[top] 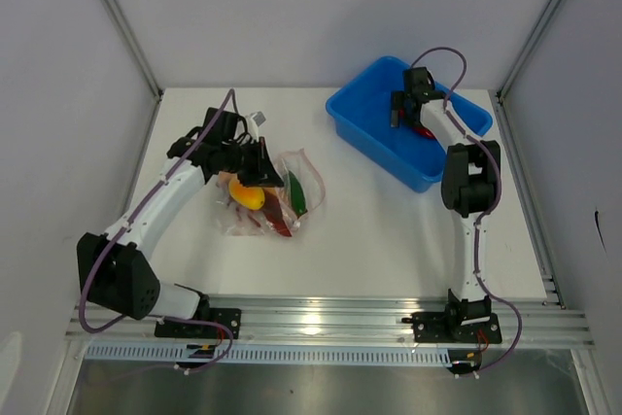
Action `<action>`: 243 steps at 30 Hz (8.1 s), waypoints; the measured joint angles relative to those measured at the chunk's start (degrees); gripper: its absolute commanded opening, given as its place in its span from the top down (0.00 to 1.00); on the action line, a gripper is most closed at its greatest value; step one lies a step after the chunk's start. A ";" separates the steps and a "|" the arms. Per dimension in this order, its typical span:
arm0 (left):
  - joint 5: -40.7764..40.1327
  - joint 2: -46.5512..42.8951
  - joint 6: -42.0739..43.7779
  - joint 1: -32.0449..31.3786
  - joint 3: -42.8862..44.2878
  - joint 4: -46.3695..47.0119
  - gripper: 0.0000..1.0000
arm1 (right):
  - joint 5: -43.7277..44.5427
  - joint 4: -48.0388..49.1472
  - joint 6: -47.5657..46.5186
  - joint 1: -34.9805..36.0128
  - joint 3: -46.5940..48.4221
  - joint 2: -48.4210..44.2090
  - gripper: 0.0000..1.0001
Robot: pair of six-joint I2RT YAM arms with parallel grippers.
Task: Place the food in the zip-top bag and seal the zipper
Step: Pick up the fake vegetable from the bin, then place the fake vegetable in the zipper food storage bag, then pick up the fake vegetable from the bin.
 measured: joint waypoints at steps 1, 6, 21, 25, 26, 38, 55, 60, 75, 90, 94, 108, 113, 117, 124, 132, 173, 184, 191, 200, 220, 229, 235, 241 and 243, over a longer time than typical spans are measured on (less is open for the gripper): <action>0.00 0.42 0.00 0.00 0.00 0.00 1.00 | -0.02 0.72 -0.66 0.00 0.57 0.39 0.01; 0.02 2.71 0.02 0.00 0.02 -0.11 0.99 | -1.05 3.13 -3.61 0.00 4.46 2.95 0.03; -0.11 4.87 1.51 0.00 1.20 -2.23 0.99 | -5.77 3.19 -4.90 -1.40 5.81 7.50 0.22; -0.11 4.87 1.55 0.00 1.20 -2.36 0.99 | -8.00 2.97 -4.00 -1.49 5.75 7.50 0.37; -0.11 4.87 1.55 0.00 1.20 -2.34 0.99 | -8.48 2.93 -3.67 -1.49 5.66 7.50 0.43; -0.07 3.15 1.57 0.00 0.09 -2.25 0.99 | -13.94 2.47 -0.61 -1.64 3.63 7.43 0.53; 0.52 0.68 1.44 0.00 -1.40 -1.99 0.99 | -17.14 -1.55 6.14 -2.19 5.66 4.83 0.97; 0.52 0.68 1.42 0.00 -1.38 -1.77 0.99 | -18.91 -4.02 9.22 -2.19 6.43 -2.47 0.99; 1.86 3.91 -0.17 0.00 0.44 0.11 0.99 | -48.00 -12.46 10.97 8.22 -0.31 -25.40 1.00; 1.88 6.25 -0.15 0.00 6.21 -1.05 0.99 | -71.04 -20.11 8.00 17.25 -27.26 -41.48 1.00; 2.01 6.25 -0.22 0.00 6.25 -1.20 1.00 | -72.06 -21.40 7.56 19.82 -27.78 -40.85 1.00; 2.47 2.23 -2.25 -0.33 4.00 -1.05 0.99 | -62.07 -28.13 5.88 23.32 -20.39 -24.52 1.00; 2.45 -1.09 -3.63 -1.79 1.18 -0.79 0.99 | -61.48 -29.09 5.31 24.28 -14.88 -20.28 1.00; 2.40 -1.49 -4.61 -3.32 0.96 -0.55 0.99 | -61.66 -29.03 4.96 25.16 -9.73 -17.05 1.00; 2.38 -1.49 -6.16 -4.85 1.33 -0.04 0.99 | -63.10 -28.70 4.81 28.44 -6.99 -16.22 1.00; 2.51 -1.49 -7.67 -5.55 3.58 0.07 0.99 | -62.77 -27.43 5.53 29.00 -2.05 -12.57 0.79; 3.26 0.94 -7.58 -5.81 3.89 0.79 0.99 | -33.03 -6.23 21.46 -3.87 -8.59 -21.38 0.04; 3.10 3.39 -7.28 -5.81 4.00 0.76 0.99 | -12.70 -5.25 14.43 -3.48 -1.46 -5.20 0.13; 3.10 5.53 -7.17 -5.84 4.00 0.74 0.99 | -5.86 -5.97 12.81 -3.54 4.83 3.08 0.15; 3.08 7.34 -7.17 -5.84 4.00 0.26 0.99 | -1.81 -5.25 10.95 -3.54 6.95 6.75 0.31; 3.06 8.63 -6.88 -5.84 4.68 -0.07 0.99 | -2.29 -4.57 8.44 -2.49 9.14 9.42 1.00; 3.06 8.63 -6.49 -5.84 4.68 -0.04 0.99 | -2.80 -5.88 9.11 -2.21 10.49 9.35 1.00; 3.06 8.63 -6.49 -5.84 4.68 0.17 0.99 | -6.08 -8.04 11.52 -1.90 10.99 5.16 1.00; 2.99 8.63 -6.08 -5.84 4.68 0.44 0.99 | -10.60 -9.64 12.48 0.90 6.49 -7.23 1.00; 2.89 8.63 -6.03 -5.84 4.68 0.55 0.99 | -12.59 -10.05 12.15 2.69 2.36 -13.62 1.00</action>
